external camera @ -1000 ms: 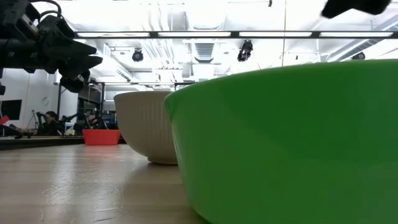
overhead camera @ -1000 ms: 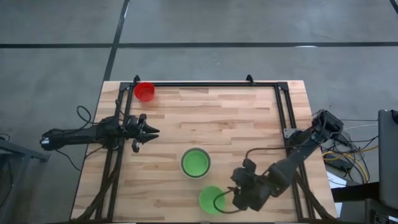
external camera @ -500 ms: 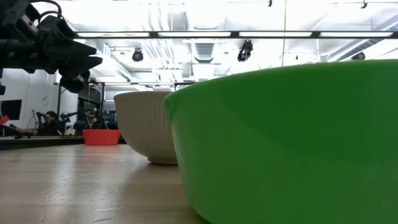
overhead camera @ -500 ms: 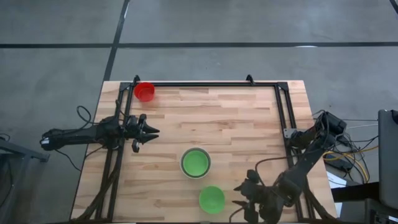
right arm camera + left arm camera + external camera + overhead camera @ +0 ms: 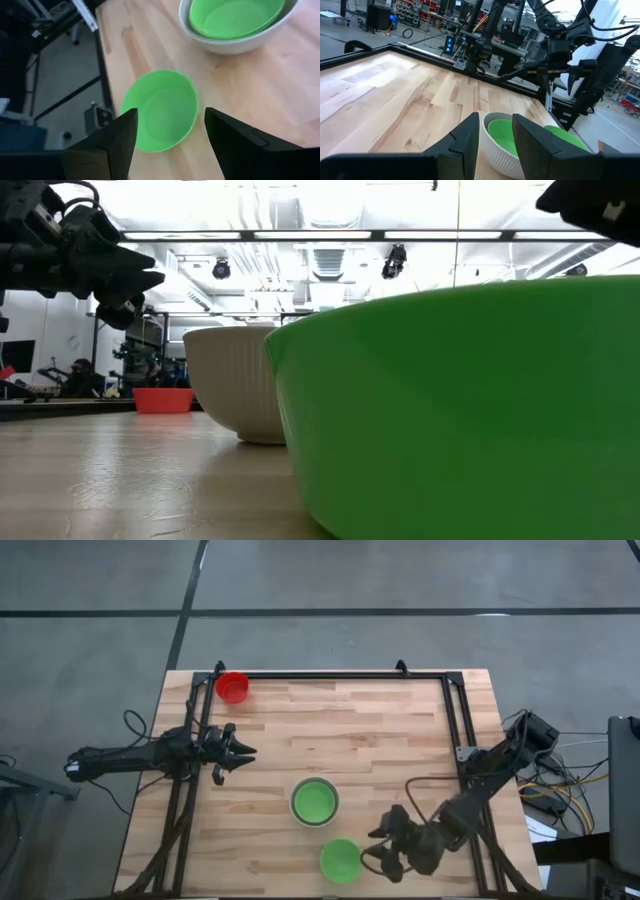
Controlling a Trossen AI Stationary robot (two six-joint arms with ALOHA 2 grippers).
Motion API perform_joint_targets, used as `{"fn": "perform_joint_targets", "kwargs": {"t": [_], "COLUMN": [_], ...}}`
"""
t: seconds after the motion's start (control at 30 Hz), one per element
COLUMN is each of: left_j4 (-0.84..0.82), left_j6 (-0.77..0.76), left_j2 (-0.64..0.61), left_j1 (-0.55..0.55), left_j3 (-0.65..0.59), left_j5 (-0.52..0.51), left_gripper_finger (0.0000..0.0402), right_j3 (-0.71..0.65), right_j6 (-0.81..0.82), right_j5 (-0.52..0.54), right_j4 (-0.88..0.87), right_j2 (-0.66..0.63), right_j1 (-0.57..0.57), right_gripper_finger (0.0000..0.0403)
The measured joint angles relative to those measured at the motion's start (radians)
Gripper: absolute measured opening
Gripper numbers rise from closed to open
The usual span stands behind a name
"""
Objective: Nest bowls inside each other
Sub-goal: Stack the green bowl on the green bowl
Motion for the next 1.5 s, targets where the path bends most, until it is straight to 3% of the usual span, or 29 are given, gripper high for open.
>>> {"fn": "perform_joint_targets", "kwargs": {"t": [0.43,0.93,1.5], "left_j4": [-0.004,-0.006,-0.005], "left_j6": [0.000,0.000,0.000], "left_j2": [0.000,0.000,0.000], "left_j1": [0.000,0.000,0.000], "left_j3": [0.000,0.000,0.000], "left_j5": [0.000,0.000,-0.001], "left_gripper_finger": [0.0122,0.0122,0.0122], "right_j3": [0.047,0.023,-0.092], "right_j6": [0.031,0.053,0.049], "right_j5": [-0.226,-0.265,-0.299], "right_j4": [-0.021,-0.020,0.215], "right_j2": [0.081,0.088,0.131], "right_j1": [-0.097,-0.102,-0.101], "right_gripper_finger": [0.0226,0.0226,0.0226]}}
